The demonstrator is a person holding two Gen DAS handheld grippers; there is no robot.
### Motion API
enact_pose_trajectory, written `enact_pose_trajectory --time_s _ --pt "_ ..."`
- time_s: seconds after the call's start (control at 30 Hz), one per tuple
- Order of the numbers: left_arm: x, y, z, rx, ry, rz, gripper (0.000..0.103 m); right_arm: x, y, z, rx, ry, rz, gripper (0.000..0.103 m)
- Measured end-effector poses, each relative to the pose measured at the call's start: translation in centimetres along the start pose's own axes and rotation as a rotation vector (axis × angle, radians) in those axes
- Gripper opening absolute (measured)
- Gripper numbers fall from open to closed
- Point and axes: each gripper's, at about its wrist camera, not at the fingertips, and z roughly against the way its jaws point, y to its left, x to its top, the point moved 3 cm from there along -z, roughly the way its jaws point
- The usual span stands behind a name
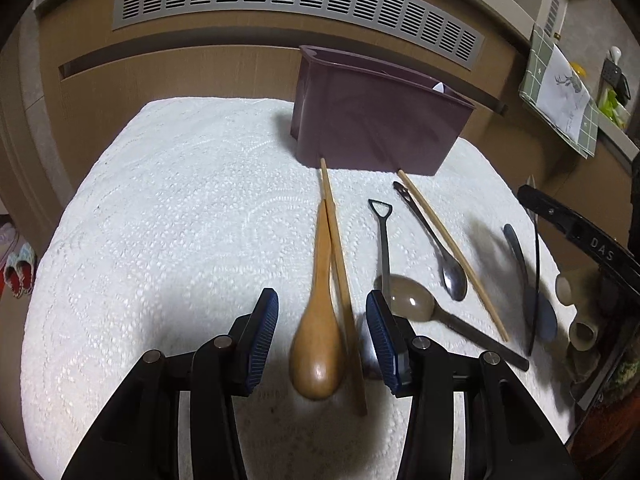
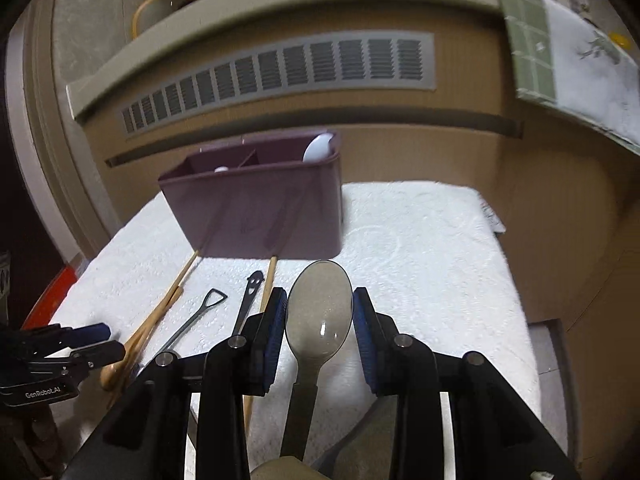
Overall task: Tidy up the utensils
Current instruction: 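Grasp the brown translucent spoon by its handle with the right tool, then grasp the wooden spoon with the left tool while the right holds the brown spoon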
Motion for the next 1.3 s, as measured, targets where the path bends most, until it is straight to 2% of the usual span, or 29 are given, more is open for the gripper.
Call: enact_pose_trajectory --time_s 0.1,0.2,0.37,0.5,0.7,0.8,0.93,1.03,1.2,1.3 --pt "-0.3 0.4 0.6 0.040 0.001 -0.020 0.041 -0.5 -0.5 1.0 0.032 -0.029 -0.024 0.031" --pt "0.2 1.0 0.2 0.093 0.013 -0.022 0.032 -0.6 -1.1 1.3 0.040 -0.023 -0.039 0.031" --pt "3.1 -0.6 -1.9 -0.001 0.050 -0.028 0.031 -0.7 -0.6 0.9 0.049 -0.031 -0.039 0.031" --pt "6.2 -2.0 -4.2 0.056 0.011 -0.054 0.031 -0.7 -0.5 0.8 0.046 -0.034 -0.036 0.031" --pt "8.3 -2.3 -8.7 0.095 0.072 -0.033 0.031 -0.9 -0.5 0.5 0.040 -0.025 -0.041 0.031" --pt "8.4 -2.1 -9.7 0.107 0.096 -0.023 0.026 -1.0 -0.5 0.3 0.039 -0.020 -0.037 0.031" --pt "8.7 -1.8 -9.8 0.084 0.099 -0.033 0.009 -1.2 -0.2 -0.1 0.031 -0.014 -0.021 0.031" --pt "8.7 -1.7 -8.3 0.030 0.071 -0.017 0.006 -1.2 -0.1 0.0 0.030 -0.017 -0.014 0.031" --pt "8.3 -1.2 -0.9 -0.094 -0.075 0.048 0.006 -0.6 -0.3 1.1 0.033 -0.035 -0.026 0.031" --pt "7.8 -1.3 3.1 -0.115 -0.169 0.036 0.005 -0.2 0.3 2.8 0.063 -0.050 -0.027 0.031"
